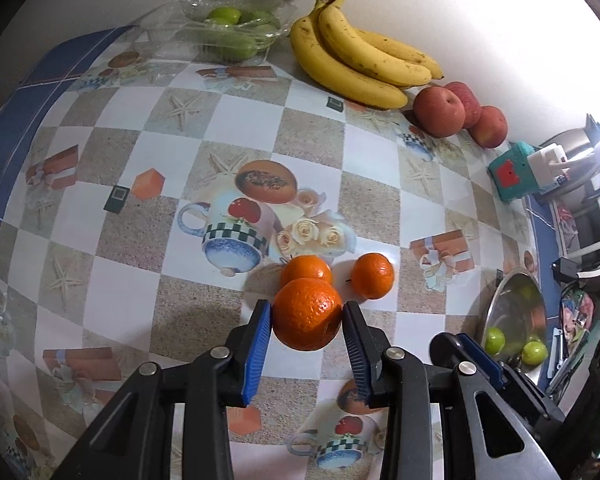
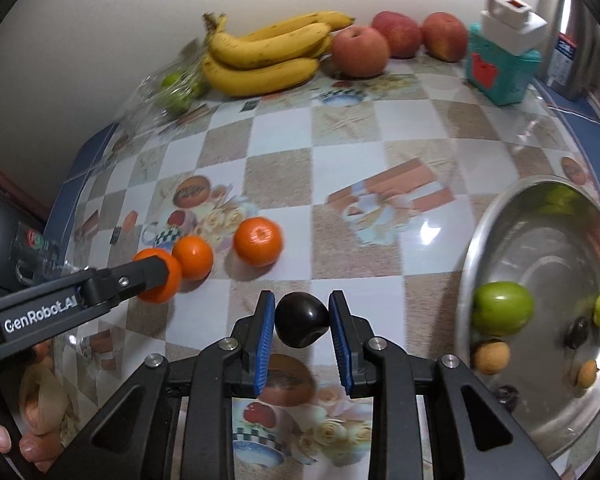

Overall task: Organize fruits
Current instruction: 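Close the right gripper on the dark plum while the left gripper grasps an orange, then carry the plum and the orange over the basin with both grippers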

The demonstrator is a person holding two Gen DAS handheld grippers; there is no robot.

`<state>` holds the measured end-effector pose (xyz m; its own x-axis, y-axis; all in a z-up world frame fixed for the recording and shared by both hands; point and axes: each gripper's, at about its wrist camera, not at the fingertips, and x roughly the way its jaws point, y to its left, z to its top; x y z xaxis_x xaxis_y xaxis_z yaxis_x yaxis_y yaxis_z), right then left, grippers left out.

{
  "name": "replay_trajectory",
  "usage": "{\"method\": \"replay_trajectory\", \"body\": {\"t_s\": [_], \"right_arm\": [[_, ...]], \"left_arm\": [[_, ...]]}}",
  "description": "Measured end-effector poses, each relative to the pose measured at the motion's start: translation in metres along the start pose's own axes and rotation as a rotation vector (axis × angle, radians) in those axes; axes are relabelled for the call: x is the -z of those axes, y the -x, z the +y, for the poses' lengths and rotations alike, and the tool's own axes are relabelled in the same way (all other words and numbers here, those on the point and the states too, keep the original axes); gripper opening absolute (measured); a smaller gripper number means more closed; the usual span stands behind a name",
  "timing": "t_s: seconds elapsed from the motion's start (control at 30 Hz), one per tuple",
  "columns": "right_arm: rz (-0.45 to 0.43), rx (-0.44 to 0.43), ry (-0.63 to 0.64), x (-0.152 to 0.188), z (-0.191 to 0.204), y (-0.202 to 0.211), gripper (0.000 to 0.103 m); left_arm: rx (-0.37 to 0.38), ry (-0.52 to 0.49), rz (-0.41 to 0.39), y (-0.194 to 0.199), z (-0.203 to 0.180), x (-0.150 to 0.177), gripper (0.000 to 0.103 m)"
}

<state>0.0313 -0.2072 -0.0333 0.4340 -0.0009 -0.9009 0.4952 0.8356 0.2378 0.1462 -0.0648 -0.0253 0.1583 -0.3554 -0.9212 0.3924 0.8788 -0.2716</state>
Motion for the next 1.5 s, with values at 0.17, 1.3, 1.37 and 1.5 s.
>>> {"method": "replay_trajectory", "body": {"t_s": [0.17, 1.3, 1.37, 1.5], "right_arm": [[-0.008, 0.058, -0.048, -0.001, -0.020, 0.010, 0.029], [-0.148, 0.167, -0.463, 0.013, -0.187, 0.088, 0.029], [-0.158, 0.166, -0.469, 0.013, -0.191, 0.091, 0.029], [-0.174, 0.166, -0.463, 0.013, -0.194, 0.093, 0.029]], "left_arm": [[0.023, -0.017, 0.001, 0.002, -0.011, 0.001, 0.039], [0.283, -0.282, 0.026, 0.013, -0.165, 0.049, 0.039], [0.294, -0.289, 0.022, 0.010, -0.172, 0.053, 0.039], [0.271, -0.307, -0.010, 0.002, -0.186, 0.056, 0.039]]}}
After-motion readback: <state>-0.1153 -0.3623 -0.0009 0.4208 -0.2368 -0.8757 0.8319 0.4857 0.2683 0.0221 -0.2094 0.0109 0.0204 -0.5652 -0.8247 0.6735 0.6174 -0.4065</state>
